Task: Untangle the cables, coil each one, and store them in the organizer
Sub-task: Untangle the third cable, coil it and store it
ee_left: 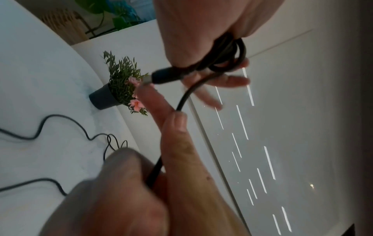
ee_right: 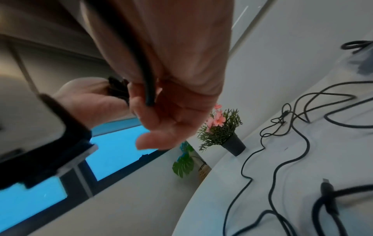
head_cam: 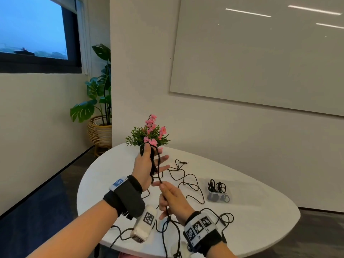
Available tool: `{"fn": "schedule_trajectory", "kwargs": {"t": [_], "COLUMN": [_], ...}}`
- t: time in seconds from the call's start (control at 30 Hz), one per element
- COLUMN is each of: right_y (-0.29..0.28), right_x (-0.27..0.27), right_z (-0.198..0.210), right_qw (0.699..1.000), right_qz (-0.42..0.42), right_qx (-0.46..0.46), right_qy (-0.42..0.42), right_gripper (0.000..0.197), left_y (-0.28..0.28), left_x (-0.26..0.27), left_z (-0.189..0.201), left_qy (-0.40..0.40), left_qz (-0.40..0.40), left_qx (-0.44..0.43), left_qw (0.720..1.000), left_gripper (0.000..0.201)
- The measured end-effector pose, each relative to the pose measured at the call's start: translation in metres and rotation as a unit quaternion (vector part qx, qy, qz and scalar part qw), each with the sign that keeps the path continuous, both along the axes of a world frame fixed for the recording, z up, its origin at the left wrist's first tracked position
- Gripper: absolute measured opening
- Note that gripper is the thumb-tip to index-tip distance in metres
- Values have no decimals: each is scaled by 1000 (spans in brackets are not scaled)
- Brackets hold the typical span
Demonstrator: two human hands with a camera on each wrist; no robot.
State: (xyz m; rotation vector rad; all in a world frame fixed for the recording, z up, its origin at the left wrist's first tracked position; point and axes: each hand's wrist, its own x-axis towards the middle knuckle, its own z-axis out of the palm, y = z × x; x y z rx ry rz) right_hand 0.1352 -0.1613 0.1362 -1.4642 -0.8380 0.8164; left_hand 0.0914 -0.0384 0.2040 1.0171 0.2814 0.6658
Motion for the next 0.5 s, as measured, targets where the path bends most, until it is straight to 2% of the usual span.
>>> {"fn": "schedule_trajectory", "kwargs": {"t": [0.1, 0.17, 0.2, 0.23, 0.27, 0.33, 0.4, 0.43, 0.47, 0.5], "right_y": [3, -1, -4, -7, -10, -16, -21, -23, -25, -26], "right_x": [-8, -12, -13, -13, -12, -4, 7, 13, 18, 24], "right_z": [-3, -7, -8, -7, -5, 6, 20, 26, 33, 39], "right_qw": [994, 976, 961, 947, 938, 930, 927, 930, 934, 934], "right_qz": [55, 75, 75, 71, 64, 50, 20, 0, -22, -46], "right_qx": [-78, -151, -170, -172, -159, -128, -89, -65, -41, -20], "right_qy": [-43, -139, -203, -263, -303, -340, -363, -361, -354, -353], "right_gripper": [26, 30, 32, 31, 28, 25, 25, 24, 23, 22], "left_y": [8, 23, 32, 41, 49, 53, 51, 49, 48, 46], "left_x": [0, 0, -1, -3, -5, -10, -14, -17, -20, -23], "left_z": [8, 12, 13, 11, 8, 4, 0, -2, -5, -8], "left_qy": [21, 25, 31, 46, 71, 159, 248, 271, 275, 269], "left_qz": [88, 140, 167, 190, 206, 205, 153, 123, 94, 63], "left_qx": [26, 105, 173, 264, 372, 560, 662, 692, 710, 720], "left_qw": [996, 984, 970, 945, 902, 787, 690, 658, 641, 637], "left_gripper": [31, 31, 35, 39, 41, 36, 38, 45, 59, 76]}}
